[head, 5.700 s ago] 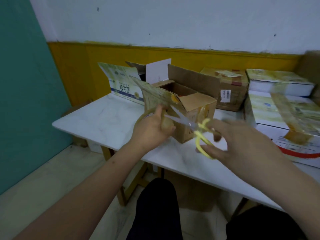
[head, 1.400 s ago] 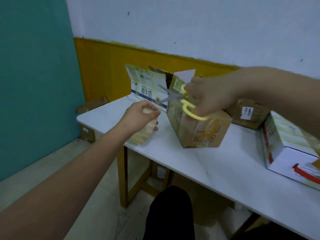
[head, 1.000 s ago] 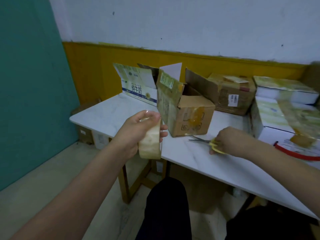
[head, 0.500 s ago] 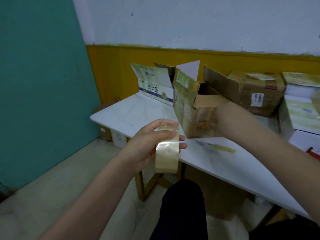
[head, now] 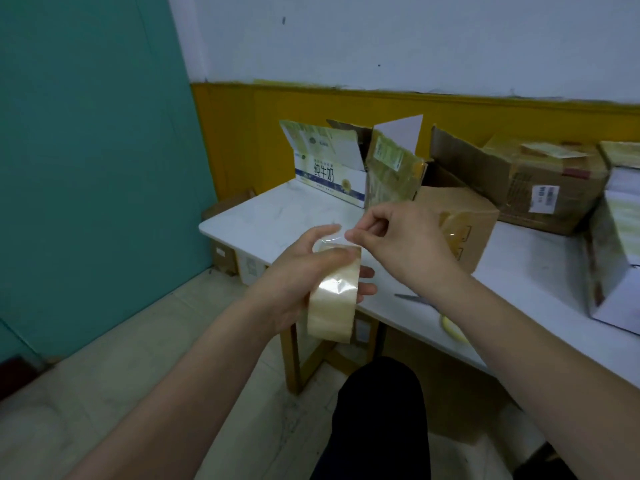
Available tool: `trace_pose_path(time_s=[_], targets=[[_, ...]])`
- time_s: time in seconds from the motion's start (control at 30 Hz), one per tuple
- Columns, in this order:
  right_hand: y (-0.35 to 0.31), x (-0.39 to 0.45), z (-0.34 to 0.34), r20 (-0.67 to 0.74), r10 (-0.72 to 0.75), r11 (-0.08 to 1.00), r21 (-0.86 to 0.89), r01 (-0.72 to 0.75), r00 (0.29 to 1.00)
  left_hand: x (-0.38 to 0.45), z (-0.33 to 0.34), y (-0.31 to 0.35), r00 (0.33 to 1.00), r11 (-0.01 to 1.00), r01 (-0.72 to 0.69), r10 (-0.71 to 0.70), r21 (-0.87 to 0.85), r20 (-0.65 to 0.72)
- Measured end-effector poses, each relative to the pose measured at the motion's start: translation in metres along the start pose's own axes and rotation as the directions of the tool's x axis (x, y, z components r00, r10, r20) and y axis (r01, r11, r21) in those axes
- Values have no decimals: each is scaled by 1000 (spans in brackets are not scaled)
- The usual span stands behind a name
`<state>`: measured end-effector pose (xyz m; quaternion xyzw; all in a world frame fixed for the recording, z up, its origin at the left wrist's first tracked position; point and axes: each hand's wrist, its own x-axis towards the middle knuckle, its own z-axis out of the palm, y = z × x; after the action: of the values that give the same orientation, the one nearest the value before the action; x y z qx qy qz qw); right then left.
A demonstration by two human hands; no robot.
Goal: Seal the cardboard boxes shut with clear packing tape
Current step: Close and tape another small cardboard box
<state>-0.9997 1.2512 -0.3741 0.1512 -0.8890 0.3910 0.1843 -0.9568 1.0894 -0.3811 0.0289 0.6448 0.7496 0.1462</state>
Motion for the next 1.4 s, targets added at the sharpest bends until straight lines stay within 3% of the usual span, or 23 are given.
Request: trace_pose_path(time_s=[0.2,0.37,0.47,0.57,0.7,0.8,0.9,0.97,1.03,1.1,1.2,1.27,1.33,1.4], targets=[[-3,-1,18,2,70,990,123,-70,998,-19,-19,7,994,965,110,-105,237,-35],[24,-2,36,-37,152,983,108,-148,988,-2,-27,-26,989,860,119,-56,497,-139],[44,4,50,-71,142,990,4,-142,987,23,-24,-40,980,834,133,-29,535,-198],[63,6,67,-12,103,976,-193,-104,995,41,-28,-60,977,773,130,5,621,-211],[66,0,85,55,51,860,-511,-16,997,58,-33,-79,959,732,154,52,664,-279],[55,1,74,8,108,782,-618,-80,994,73,-30,-83,927,673,173,136,720,-349],[42,-4,59,14,130,782,-616,-94,991,82,-22,-80,909,497,255,170,830,-381],[36,-17,51,-25,-25,824,-567,7,999,80,-20,-68,901,333,343,149,879,-408],[35,-28,32,-202,-186,876,-477,69,962,69,-17,-49,888,169,415,139,894,-438],[45,-28,1,-428,-197,921,-389,17,882,55,-7,-32,891,74,397,211,915,-403],[71,-17,-45,-605,-104,931,-339,-138,789,43,38,-14,910,205,194,327,959,-254],[88,-5,-63,-651,24,946,-231,-228,758,51,71,-15,903,317,13,404,948,-147],[103,5,-68,-563,255,955,19,-296,786,73,94,-21,881,381,-88,461,920,-107],[119,12,-67,-347,461,885,248,-395,816,95,108,-30,860,397,-135,502,908,-92]])
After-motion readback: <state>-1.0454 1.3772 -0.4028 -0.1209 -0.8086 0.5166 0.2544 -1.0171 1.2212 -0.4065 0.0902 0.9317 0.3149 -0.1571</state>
